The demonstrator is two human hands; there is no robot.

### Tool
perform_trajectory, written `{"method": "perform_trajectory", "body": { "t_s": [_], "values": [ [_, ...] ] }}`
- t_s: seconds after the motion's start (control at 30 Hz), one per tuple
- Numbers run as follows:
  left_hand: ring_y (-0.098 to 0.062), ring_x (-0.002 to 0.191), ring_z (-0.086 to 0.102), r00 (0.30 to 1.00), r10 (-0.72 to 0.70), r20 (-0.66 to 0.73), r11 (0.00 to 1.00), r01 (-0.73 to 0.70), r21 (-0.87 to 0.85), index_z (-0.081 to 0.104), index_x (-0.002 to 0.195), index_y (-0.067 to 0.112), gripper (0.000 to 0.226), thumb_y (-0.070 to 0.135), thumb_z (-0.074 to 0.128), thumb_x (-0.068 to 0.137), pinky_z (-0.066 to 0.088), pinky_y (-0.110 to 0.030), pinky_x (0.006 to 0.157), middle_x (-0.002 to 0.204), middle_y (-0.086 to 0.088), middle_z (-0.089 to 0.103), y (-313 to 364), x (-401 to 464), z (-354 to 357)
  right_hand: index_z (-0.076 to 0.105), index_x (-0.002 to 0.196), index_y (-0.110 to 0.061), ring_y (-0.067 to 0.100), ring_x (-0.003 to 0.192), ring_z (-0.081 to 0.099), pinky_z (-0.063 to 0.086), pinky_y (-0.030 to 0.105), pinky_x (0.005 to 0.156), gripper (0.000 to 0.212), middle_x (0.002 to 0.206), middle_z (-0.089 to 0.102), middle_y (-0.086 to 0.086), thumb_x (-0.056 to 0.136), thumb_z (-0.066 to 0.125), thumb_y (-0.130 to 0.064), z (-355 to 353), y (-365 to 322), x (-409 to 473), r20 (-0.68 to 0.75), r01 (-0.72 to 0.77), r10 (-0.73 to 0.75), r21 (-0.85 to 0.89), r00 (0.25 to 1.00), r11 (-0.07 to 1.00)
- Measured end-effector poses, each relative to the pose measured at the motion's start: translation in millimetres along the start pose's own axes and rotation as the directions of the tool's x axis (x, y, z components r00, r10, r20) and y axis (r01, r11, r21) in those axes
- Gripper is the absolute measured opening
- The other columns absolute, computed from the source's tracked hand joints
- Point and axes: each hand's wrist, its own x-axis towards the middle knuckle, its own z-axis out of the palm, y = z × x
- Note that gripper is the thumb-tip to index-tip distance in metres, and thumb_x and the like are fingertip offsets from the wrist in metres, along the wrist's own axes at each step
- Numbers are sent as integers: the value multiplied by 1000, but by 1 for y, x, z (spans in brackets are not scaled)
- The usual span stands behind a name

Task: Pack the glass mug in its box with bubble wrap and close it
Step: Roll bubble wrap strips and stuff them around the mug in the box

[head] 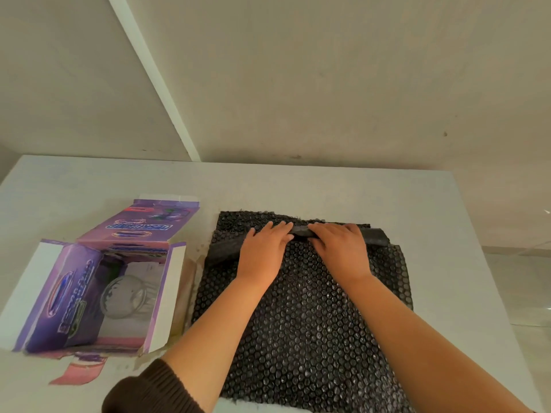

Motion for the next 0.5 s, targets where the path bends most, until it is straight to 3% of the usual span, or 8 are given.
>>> {"method": "perform_trajectory", "body": {
  "t_s": [0.1, 0.17, 0.37, 0.43, 0.5],
  "values": [
    [-16, 127, 47, 997, 79, 9, 993, -78, -85, 49, 136, 26, 45, 42, 50, 94, 34, -34, 105, 138, 3, 52, 10, 5, -39, 72, 99, -15, 24, 67, 68, 50, 36, 68, 21, 79, 74, 4, 79, 72, -21, -34, -6, 24, -12, -22, 24, 118, 1000, 993],
    [-17, 121, 53, 995, 100, -3, 991, -100, -85, 53, 132, 24, 43, 39, 56, 91, 37, -30, 101, 131, 0, 58, 17, 9, -67, 70, 106, -18, 26, 75, 68, 52, 36, 70, 23, 86, 74, 5, 85, 66, -27, -60, -13, 42, 85, -77, 62, 185, 994, 980],
    [-11, 97, 63, 953, 10, -304, 924, -125, -360, 72, 105, 14, 20, 15, 63, 87, 38, -4, 75, 105, -1, 72, 37, 9, -149, 60, 123, -26, 19, 102, 62, 48, 33, 86, 35, 112, 69, -2, 88, 61, -29, -137, -42, 78, 188, -100, 20, 426, 982, 899],
    [-8, 98, 62, 954, -44, -298, 883, -103, -459, 71, 107, 13, 22, 13, 64, 87, 38, 1, 77, 108, 0, 70, 43, 7, -163, 59, 125, -27, 16, 99, 63, 50, 32, 86, 36, 112, 69, -5, 89, 61, -24, -149, -50, 82, 194, -114, 17, 501, 981, 858],
    [-8, 102, 61, 938, -98, -331, 837, -102, -537, 69, 111, 13, 25, 13, 64, 87, 42, -8, 88, 112, -1, 69, 51, -3, -177, 58, 124, -30, 15, 88, 66, 54, 35, 79, 37, 105, 71, -5, 89, 61, -20, -164, -65, 79, 110, -108, 56, 550, 992, 828]
  ]
}}
